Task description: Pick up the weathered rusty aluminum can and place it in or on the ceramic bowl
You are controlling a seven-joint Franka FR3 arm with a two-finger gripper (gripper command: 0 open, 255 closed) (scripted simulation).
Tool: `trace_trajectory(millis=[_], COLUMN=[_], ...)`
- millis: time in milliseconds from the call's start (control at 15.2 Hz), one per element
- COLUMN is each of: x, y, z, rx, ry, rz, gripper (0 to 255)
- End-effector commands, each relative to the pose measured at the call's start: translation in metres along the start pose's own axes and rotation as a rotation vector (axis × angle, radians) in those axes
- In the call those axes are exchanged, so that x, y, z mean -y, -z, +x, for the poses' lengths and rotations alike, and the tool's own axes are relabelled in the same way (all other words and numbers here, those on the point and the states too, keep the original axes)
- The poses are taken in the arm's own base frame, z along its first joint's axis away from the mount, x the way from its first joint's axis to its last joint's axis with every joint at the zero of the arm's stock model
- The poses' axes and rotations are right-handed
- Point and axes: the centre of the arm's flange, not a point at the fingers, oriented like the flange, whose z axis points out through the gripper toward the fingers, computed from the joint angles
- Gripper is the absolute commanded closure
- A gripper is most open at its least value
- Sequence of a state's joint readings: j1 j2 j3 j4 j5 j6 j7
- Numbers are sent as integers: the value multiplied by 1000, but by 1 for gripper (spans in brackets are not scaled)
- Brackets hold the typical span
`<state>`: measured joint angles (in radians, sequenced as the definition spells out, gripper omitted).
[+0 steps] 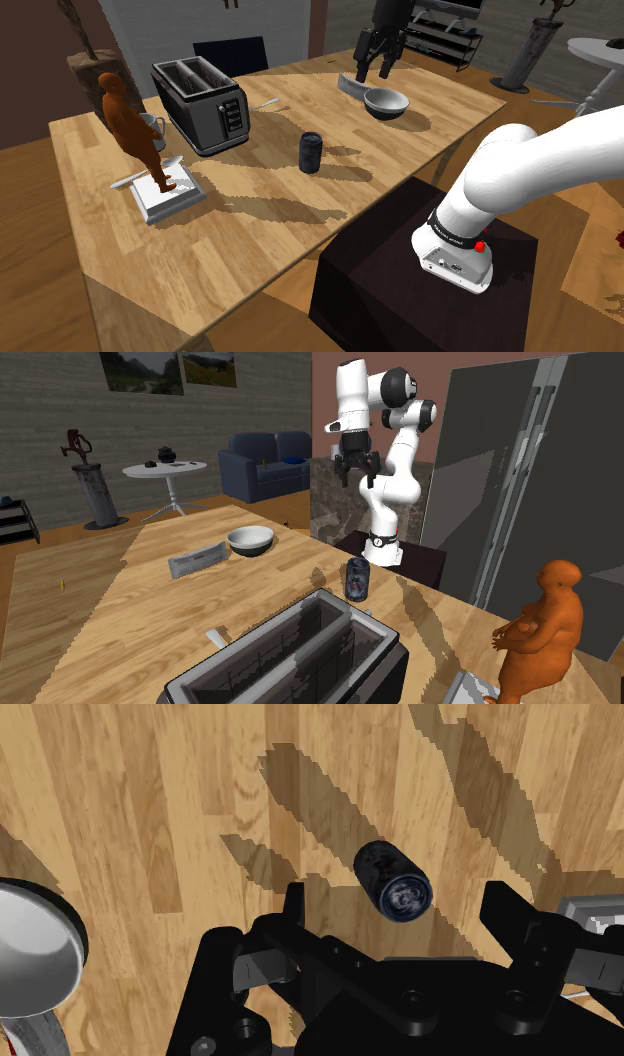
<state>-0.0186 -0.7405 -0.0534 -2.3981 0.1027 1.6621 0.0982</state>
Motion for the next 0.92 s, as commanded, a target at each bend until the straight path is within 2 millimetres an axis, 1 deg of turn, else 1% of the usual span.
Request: trace_trajectory(millis=[0,858], x=[0,52], y=[0,-147], z=[0,81], rx=[0,38], ry=[0,-29], rz=[0,-33], gripper=[0,0])
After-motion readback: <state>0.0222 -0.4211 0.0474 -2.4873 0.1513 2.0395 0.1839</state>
